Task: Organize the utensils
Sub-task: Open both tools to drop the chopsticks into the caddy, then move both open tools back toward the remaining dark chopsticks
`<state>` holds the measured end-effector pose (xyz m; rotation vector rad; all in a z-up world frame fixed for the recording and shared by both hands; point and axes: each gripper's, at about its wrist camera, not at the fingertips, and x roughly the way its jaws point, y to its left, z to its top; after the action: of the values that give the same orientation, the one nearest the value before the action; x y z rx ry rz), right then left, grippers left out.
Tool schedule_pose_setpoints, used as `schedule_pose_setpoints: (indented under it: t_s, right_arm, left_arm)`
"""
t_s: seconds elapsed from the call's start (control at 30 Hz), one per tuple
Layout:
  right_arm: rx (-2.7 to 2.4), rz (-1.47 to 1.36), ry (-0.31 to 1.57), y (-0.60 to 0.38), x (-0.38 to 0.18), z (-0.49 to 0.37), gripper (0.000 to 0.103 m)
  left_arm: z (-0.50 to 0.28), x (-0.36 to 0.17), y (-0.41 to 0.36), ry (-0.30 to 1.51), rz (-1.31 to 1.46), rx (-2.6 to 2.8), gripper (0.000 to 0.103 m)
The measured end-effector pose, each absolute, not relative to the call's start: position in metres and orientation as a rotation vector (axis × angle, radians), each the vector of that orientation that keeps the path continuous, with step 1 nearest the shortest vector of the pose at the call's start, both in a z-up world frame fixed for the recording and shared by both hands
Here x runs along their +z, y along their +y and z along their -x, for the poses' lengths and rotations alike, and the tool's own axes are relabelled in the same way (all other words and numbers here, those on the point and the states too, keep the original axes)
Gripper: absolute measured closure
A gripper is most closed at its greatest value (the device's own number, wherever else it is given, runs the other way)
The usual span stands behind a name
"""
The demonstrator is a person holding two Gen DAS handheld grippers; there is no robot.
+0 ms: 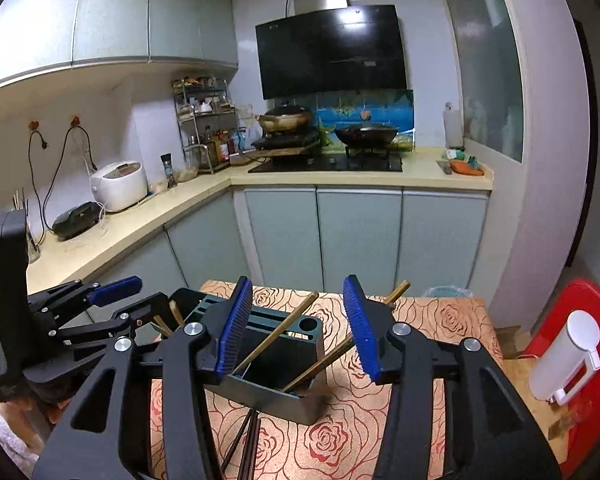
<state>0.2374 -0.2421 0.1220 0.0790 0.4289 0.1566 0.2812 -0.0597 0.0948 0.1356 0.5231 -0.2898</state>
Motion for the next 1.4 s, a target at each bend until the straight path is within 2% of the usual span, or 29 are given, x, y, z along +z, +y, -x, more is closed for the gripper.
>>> schedule_pose_setpoints:
  t_s: [0.1,0.3,0.7,1.23,1.4]
  right_arm:
    - [0.153,-0.068,0.413,-0.244,0.126,-0.231,0.056]
    - [0.156,-0.057,0.39,-0.248,0.132,-0.217,0.055]
    - [0.135,-0.057,0.399,-0.26,0.113,-0.178,0.055]
    - [0.098,0.039,0.531,-0.246,0.004,-0.11,0.054]
    - [0.096,0.059,0.573,-0.236,-0.025,-0.096,0.05]
  left_arm:
    - [-0.275,0.098,-0.054,0.513,-0.119,-0.289,0.043]
    - [-0.259,0.1,-0.045,0.498,-0.108,-0.292,0.035]
    - [-0.21,0.074,-0.02,0.515,-0.105,-0.297,0.031]
    - [-0.154,-0.01,0.008,0.638,-0.107,-0.286,0.03]
    - [-0.136,-0.036,0.004,0.672,-0.133,-0.292,0.03]
